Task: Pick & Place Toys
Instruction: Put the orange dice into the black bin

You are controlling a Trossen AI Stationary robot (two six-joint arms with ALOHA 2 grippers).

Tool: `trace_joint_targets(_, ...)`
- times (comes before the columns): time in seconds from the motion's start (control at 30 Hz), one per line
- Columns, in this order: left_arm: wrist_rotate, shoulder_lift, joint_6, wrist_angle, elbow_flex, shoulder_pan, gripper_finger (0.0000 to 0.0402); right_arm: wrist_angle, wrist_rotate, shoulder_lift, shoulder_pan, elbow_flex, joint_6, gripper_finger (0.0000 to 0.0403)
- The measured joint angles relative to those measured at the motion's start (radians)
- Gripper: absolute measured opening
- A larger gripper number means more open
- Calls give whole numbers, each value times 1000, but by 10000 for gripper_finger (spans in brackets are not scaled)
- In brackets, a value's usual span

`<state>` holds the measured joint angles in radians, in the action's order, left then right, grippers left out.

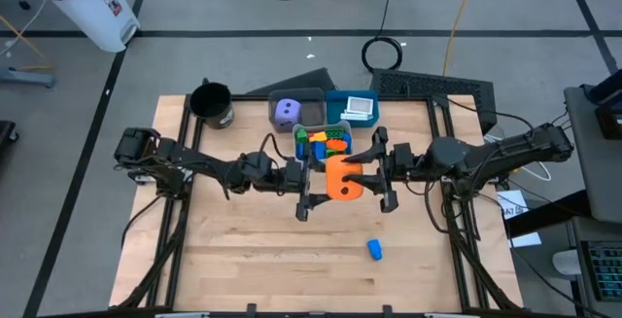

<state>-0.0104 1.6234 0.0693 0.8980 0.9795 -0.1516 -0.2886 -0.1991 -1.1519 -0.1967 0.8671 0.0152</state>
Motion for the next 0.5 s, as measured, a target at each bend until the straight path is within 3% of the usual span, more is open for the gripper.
trace_joint_targets(0.3,-164,0,132,-117,85,-33,382,-14,-9,0,0,0,-15,159)
trace_joint_targets(0.5,-169,-1,157,-94,98,-18,398,-25,-9,0,1,0,-11,159)
